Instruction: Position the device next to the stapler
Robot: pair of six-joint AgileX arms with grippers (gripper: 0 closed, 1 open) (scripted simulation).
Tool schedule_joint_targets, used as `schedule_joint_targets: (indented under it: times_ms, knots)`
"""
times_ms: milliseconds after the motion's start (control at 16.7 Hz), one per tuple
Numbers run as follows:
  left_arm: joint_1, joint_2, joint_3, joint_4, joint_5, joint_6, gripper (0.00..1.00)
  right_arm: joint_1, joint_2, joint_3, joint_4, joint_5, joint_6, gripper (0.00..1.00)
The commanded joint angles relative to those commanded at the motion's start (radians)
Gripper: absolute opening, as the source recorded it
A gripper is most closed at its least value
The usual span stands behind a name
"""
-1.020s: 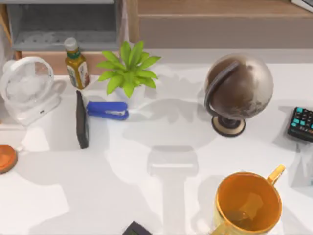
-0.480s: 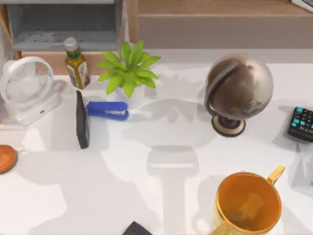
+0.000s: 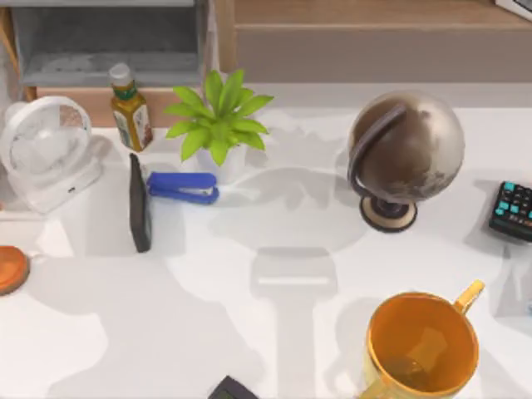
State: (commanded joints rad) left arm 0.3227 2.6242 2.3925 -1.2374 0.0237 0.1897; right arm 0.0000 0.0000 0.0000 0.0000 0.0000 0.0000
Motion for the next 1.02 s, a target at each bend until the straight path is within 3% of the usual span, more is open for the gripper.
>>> schedule_joint_targets:
  times_ms: [780, 1020]
  knots:
    - [0.0, 0.0, 0.0, 0.0, 0.0, 0.0, 0.02, 0.0, 0.0, 0.0, 0.0, 0.0, 0.0, 1.0]
    - [0.0, 0.0, 0.0, 0.0, 0.0, 0.0, 0.0, 0.0, 0.0, 0.0, 0.0, 0.0, 0.0, 1.0]
